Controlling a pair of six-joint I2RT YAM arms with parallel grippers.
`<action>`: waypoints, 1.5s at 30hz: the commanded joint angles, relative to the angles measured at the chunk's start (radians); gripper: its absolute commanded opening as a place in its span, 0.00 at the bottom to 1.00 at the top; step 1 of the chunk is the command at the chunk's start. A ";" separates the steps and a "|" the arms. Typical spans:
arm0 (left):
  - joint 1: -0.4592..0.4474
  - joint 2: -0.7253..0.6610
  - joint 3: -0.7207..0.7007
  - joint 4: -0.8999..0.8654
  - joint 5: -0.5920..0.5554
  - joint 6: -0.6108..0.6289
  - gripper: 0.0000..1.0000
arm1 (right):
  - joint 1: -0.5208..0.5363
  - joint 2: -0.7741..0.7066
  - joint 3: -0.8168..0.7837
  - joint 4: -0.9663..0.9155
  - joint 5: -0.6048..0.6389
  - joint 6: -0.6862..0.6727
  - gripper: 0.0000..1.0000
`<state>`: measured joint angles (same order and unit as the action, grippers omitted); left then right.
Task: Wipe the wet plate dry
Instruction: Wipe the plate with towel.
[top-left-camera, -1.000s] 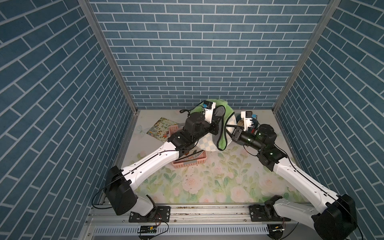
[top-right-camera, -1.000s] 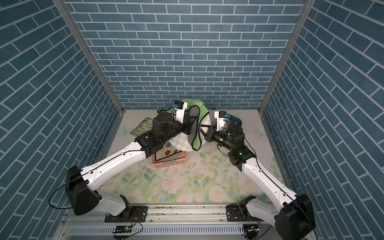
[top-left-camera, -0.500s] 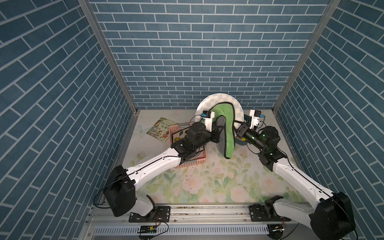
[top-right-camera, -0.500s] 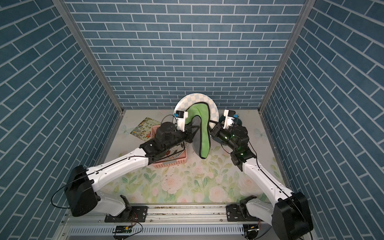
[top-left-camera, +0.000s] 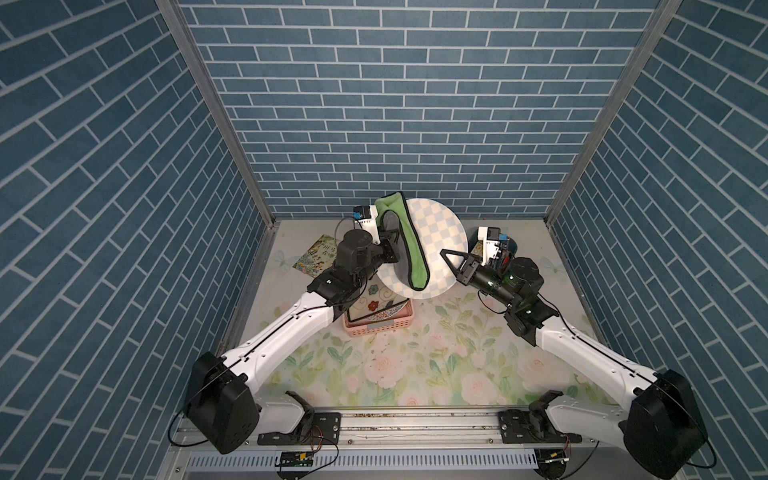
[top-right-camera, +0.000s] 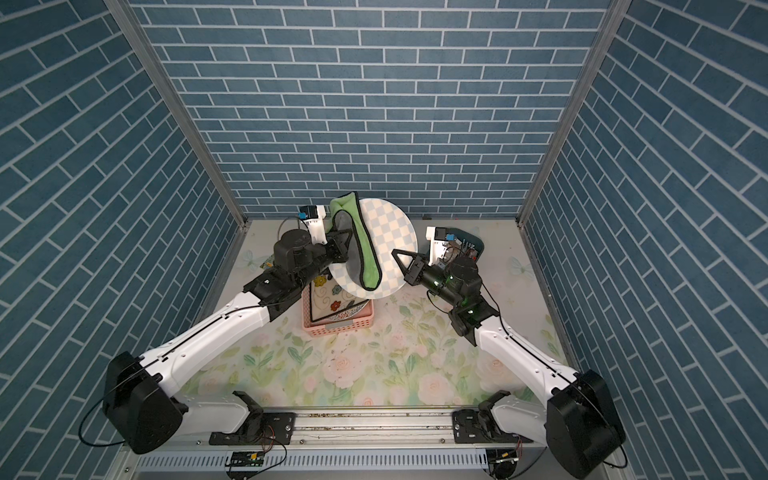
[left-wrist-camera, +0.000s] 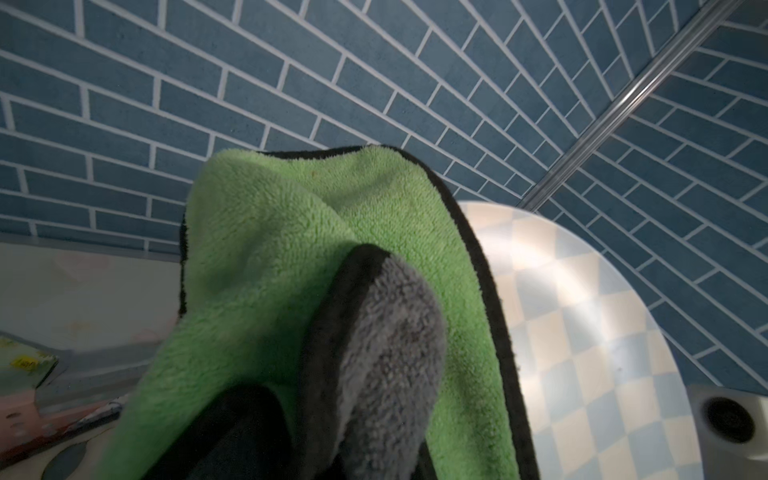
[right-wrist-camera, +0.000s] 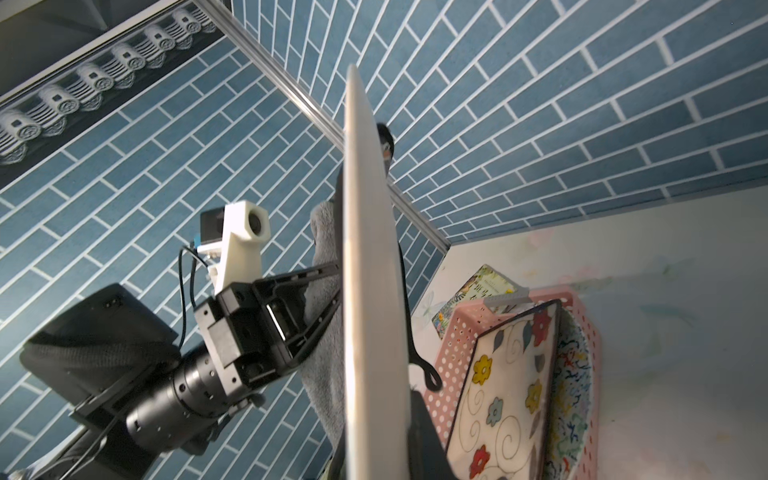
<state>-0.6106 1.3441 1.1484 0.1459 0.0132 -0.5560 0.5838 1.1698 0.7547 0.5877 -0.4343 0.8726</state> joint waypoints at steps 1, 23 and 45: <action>-0.039 0.093 0.094 0.005 0.243 0.079 0.00 | 0.058 -0.046 0.069 0.233 -0.300 0.013 0.00; 0.204 -0.083 -0.352 1.198 0.621 -0.858 0.00 | -0.298 0.008 0.063 0.909 -0.242 0.604 0.00; -0.122 0.143 -0.010 1.579 0.558 -1.118 0.00 | -0.123 0.322 0.434 0.989 -0.285 0.622 0.00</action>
<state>-0.6964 1.5131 1.1160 1.5642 0.5152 -1.7096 0.5282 1.4681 1.1088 1.5887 -0.7959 1.5166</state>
